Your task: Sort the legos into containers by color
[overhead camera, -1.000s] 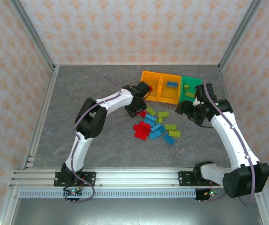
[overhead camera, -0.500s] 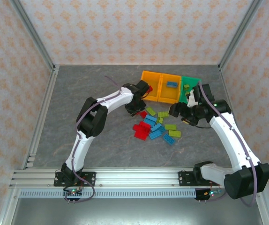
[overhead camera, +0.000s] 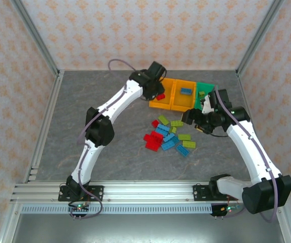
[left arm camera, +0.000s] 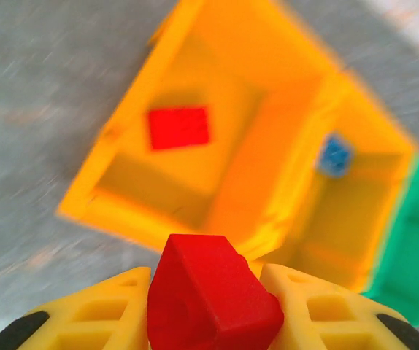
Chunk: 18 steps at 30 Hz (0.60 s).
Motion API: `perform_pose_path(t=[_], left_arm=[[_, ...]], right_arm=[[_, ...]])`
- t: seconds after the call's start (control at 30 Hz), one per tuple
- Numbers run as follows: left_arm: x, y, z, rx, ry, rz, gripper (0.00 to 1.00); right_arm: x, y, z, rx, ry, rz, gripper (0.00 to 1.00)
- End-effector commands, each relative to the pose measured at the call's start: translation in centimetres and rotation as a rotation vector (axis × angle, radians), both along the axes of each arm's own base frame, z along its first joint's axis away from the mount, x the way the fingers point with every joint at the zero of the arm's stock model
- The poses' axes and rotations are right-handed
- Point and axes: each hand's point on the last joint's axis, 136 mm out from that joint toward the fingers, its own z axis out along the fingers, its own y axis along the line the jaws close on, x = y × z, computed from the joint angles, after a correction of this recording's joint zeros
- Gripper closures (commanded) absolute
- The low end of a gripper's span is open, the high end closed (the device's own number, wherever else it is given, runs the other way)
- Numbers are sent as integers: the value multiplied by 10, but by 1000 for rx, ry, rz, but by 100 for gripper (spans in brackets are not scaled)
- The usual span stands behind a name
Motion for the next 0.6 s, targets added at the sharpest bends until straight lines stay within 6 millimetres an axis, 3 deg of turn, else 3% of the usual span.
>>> perform_pose_path(t=[0.0,0.13,0.23,0.3,0.4,0.57], left_arm=[[26,1,-37,31,3,-14,84],[59,-16,-34,-67,-98,-35,83],[73,-32,-20,-135,-182,-86,82],[76,-35,-10,-149,-215,-101,74],[73,-35,-1,-141,-228,-116,53],[64,-32,14,-115,-234,-146,40]], right_arm=[[4,-5,10,-28,-31,-21,24],[-1,-11,11,-59,-32,-32,24],[-3,-13,13,-58,-41,-44,24],[-4,-13,14,-52,-45,-49,23],[-4,-13,12,-53,-37,-53,23],[-1,-12,9,-45,-38,-57,24]])
